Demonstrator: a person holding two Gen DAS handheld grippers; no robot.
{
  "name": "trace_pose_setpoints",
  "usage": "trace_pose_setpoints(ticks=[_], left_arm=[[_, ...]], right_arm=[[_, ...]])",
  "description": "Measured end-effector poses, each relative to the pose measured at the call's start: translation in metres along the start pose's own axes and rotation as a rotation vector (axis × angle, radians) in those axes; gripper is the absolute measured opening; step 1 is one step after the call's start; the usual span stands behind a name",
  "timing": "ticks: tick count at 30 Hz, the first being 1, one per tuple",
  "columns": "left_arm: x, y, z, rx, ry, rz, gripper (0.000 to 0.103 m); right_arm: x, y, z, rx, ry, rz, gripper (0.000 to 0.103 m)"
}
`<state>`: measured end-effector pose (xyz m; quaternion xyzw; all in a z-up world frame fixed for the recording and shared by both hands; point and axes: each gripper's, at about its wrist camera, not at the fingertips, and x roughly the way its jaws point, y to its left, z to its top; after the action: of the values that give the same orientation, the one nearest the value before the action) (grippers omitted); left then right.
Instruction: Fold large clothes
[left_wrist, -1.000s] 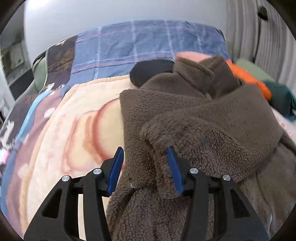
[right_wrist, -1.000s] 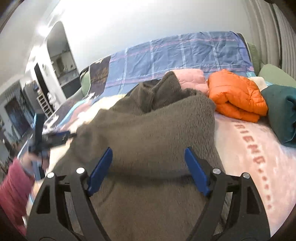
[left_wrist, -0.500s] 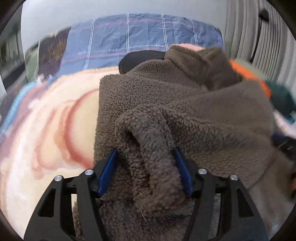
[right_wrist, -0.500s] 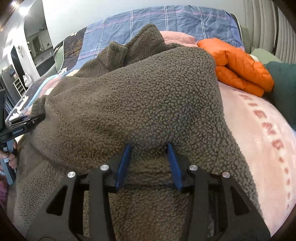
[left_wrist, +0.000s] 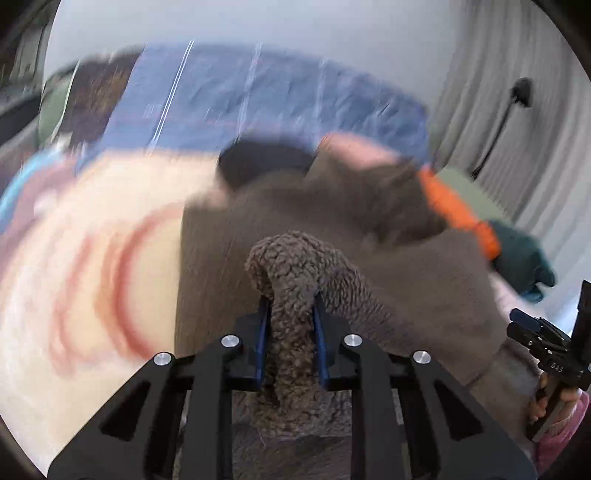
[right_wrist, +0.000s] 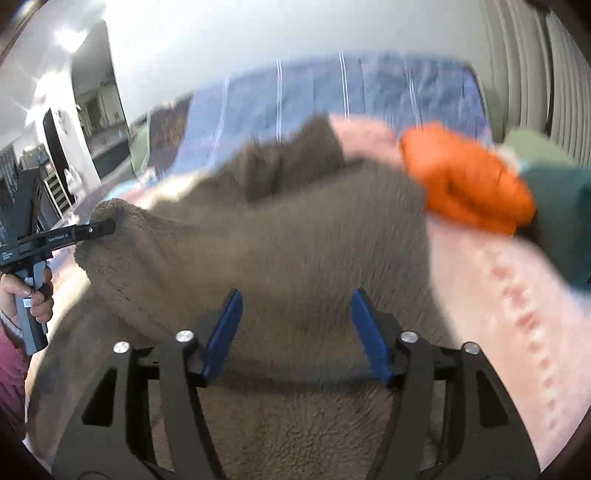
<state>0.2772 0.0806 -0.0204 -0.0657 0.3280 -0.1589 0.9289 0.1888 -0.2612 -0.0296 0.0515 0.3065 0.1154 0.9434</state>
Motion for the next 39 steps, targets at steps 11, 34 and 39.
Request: trace_pose_setpoints(ticks=[11, 34, 39], left_arm=[[0.052, 0.004, 0.011, 0.134, 0.105, 0.182, 0.031], [-0.084, 0.055, -0.171, 0.053, 0.341, 0.039, 0.077], [-0.118, 0.068, -0.199, -0.057, 0.303, -0.094, 0.068]], right_arm=[[0.100, -0.020, -0.003, 0.063, 0.245, -0.109, 0.082], [-0.102, -0.118, -0.139, 0.325, 0.226, -0.004, 0.066], [-0.124, -0.112, -0.160, 0.388, 0.222, 0.108, 0.047]])
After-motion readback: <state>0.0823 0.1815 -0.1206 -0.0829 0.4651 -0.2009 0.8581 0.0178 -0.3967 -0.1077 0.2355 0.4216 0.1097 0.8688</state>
